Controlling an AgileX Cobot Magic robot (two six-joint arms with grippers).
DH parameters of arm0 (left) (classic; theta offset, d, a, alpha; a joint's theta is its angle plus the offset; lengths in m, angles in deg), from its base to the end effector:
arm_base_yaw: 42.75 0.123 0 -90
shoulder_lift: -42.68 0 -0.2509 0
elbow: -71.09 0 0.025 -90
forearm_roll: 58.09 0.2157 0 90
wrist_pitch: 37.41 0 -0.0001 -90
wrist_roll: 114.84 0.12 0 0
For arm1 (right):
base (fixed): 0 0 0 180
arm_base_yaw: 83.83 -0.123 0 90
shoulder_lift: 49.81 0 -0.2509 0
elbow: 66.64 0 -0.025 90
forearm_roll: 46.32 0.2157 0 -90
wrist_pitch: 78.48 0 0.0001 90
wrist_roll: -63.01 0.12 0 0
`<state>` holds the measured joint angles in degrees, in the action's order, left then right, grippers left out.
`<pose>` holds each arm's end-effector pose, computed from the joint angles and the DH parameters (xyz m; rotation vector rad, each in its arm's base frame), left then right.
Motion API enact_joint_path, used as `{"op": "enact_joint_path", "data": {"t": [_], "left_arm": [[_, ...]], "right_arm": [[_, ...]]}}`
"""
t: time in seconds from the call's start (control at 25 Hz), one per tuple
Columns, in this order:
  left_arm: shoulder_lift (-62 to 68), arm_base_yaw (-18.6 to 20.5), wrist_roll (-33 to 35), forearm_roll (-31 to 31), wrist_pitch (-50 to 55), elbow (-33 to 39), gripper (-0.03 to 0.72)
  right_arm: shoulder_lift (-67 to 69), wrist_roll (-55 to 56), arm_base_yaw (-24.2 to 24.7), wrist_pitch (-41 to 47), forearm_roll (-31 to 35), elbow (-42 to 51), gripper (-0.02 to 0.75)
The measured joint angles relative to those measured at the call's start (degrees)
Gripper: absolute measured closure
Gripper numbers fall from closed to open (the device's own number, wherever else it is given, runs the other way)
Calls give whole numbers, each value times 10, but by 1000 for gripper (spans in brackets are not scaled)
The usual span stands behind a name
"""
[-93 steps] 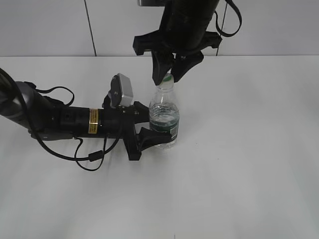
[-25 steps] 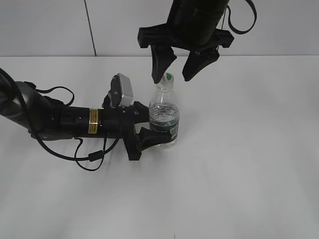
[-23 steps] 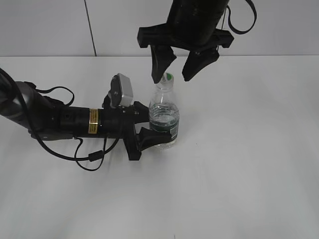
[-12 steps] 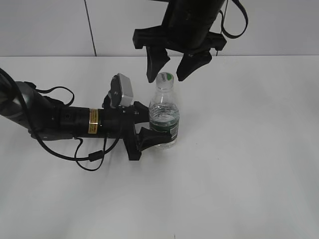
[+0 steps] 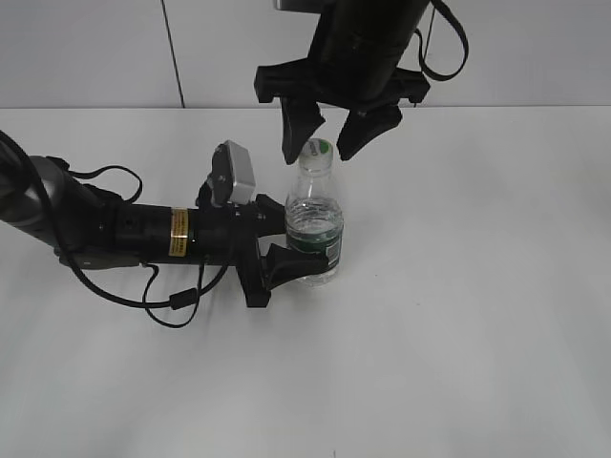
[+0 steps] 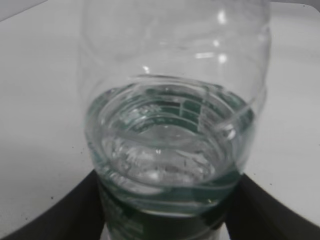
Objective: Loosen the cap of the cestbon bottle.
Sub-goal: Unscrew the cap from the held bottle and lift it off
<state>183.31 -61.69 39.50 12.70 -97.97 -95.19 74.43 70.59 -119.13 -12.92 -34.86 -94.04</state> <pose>0.3146 -0.2122 0.0602 1.2779 1.5495 -0.9203 0.3096 0.2458 0.2173 -0.6167 2.8303 0.4274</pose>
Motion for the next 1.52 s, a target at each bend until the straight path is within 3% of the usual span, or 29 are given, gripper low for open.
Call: {"op": "enact_joint_path", "data": {"t": [0.44, 0.88, 1.16, 1.52], "left_arm": [[0, 0, 0, -1, 0, 0, 272], [0, 0, 0, -1, 0, 0, 272], [0, 0, 0, 0, 0, 0, 272], [0, 0, 0, 0, 0, 0, 272]], "right_arm": [[13, -1, 0, 14, -1, 0, 421], [13, -39, 0, 25, 0, 0, 423], [13, -64, 0, 32, 17, 0, 321], [4, -65, 0, 18, 20, 0, 309]]}}
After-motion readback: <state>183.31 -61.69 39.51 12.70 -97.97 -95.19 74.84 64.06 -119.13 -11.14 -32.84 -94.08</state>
